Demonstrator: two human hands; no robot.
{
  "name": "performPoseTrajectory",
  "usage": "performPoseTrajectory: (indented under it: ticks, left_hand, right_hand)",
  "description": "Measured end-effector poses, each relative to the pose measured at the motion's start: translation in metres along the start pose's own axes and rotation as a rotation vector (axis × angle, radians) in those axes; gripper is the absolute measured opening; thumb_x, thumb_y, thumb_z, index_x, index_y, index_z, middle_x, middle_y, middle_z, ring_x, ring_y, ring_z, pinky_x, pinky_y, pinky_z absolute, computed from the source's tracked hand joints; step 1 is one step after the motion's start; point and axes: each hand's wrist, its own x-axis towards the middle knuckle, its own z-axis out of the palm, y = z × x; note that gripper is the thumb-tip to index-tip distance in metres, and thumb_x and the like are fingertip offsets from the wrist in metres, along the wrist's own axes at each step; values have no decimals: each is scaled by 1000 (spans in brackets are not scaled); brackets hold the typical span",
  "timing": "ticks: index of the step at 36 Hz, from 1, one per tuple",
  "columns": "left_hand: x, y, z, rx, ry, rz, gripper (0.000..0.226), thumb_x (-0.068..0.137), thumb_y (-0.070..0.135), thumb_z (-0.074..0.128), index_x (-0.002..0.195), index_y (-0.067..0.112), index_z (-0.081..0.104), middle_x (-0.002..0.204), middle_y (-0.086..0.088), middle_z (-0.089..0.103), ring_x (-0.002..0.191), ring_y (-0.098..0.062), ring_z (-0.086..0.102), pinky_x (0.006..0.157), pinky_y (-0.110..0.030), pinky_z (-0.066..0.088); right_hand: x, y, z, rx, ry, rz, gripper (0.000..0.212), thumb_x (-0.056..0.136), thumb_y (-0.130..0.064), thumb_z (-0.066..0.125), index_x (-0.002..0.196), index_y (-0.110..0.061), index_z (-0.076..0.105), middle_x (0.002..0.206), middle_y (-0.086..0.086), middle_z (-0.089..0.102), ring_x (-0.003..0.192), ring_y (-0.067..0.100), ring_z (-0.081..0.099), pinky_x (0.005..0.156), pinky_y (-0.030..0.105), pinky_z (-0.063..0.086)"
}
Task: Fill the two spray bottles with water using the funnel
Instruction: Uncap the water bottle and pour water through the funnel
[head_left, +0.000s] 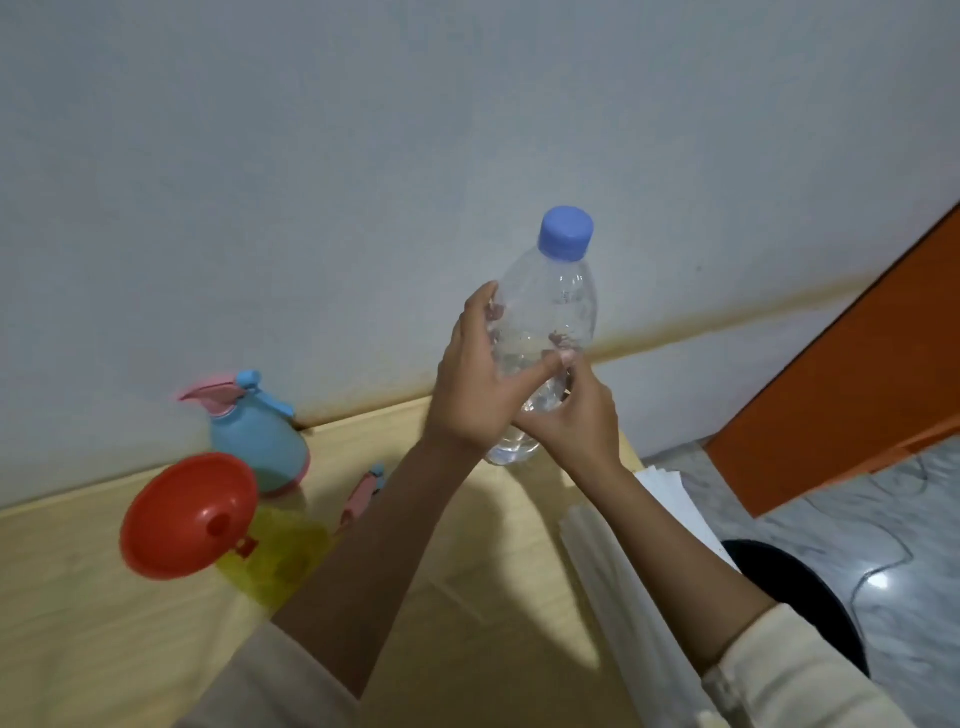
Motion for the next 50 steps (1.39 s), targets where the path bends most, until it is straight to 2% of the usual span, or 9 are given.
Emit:
performPoseTrajectory:
  ticks: [10, 18, 22, 25, 27, 31, 36, 44, 50]
  left_hand:
    - [-96, 10, -19, -46, -50, -2, 87, 61, 47, 82, 132, 36, 34, 124, 8, 50, 114, -11, 52, 97, -41, 48]
    - [-144, 9, -24, -30, -106, -3, 88, 61, 47, 83, 132, 39, 31, 125, 9, 48, 112, -11, 52, 96, -39, 48]
    - [-155, 12, -24, -17, -144, 11, 92, 59, 55, 77, 135, 39, 28, 128, 8, 44, 115, -11, 50, 96, -32, 47]
    - [-158, 19, -29, -20, -184, 40, 92, 71, 41, 79, 144, 30, 23, 135, 10, 34, 126, -5, 39, 100, -22, 37]
    - [-153, 29, -36, 5, -194, 106, 87, 78, 40, 72, 147, 25, 21, 140, 10, 30, 128, 2, 32, 101, -14, 29]
    - [-133, 62, -48, -101, -277, 209, 62, 91, 37, 56, 145, 27, 28, 143, 12, 39, 131, 5, 35, 110, -19, 30]
    - [-107, 83, -56, -40, -439, 207, 44, 94, 32, 54, 136, 27, 44, 131, 0, 58, 121, -7, 53, 107, -26, 38]
    - [-110, 92, -44, 3, -222, 282, 21, 88, 17, 65, 109, 15, 63, 91, 7, 64, 82, -3, 59, 77, -10, 44]
    - [-119, 96, -31, -44, 54, 223, 26, 71, 26, 82, 91, 16, 69, 82, 9, 68, 78, -7, 65, 78, -19, 53]
  right_hand:
    - [-109, -13, -20, -16, 11, 44, 75, 59, -46, 83, 123, -34, 47, 92, -20, 55, 101, 10, 60, 80, 28, 49]
    - [-164, -11, -29, -17, 15, 64, 75, 59, -47, 82, 123, -35, 45, 94, -23, 52, 96, 3, 55, 77, 25, 44]
    - [-173, -13, -32, 56, -52, 82, 81, 60, -47, 82, 128, -34, 40, 105, -26, 48, 104, 1, 50, 87, 30, 47]
    - [-173, -14, -39, 163, -106, 72, 90, 52, -51, 83, 128, -32, 37, 123, -19, 50, 118, 5, 50, 95, 30, 46]
    - [-168, -17, -47, 242, -113, 25, 100, 54, -42, 88, 135, -31, 31, 137, -13, 42, 127, 5, 43, 100, 23, 39]
    - [-152, -35, -62, 335, -140, -63, 112, 55, -31, 87, 143, -29, 18, 151, -10, 25, 136, 7, 33, 108, 26, 33]
    - [-138, -45, -63, 326, -175, -91, 104, 52, -33, 89, 136, -32, 27, 138, -7, 40, 123, 5, 46, 103, 33, 42]
    - [-136, -45, -57, 324, -74, -93, 98, 57, -19, 90, 130, -35, 26, 119, -19, 44, 114, 13, 50, 94, 27, 45]
    - [-139, -45, -56, 355, -68, -58, 103, 55, -26, 89, 135, -33, 26, 129, -9, 43, 113, 11, 51, 83, 16, 46]
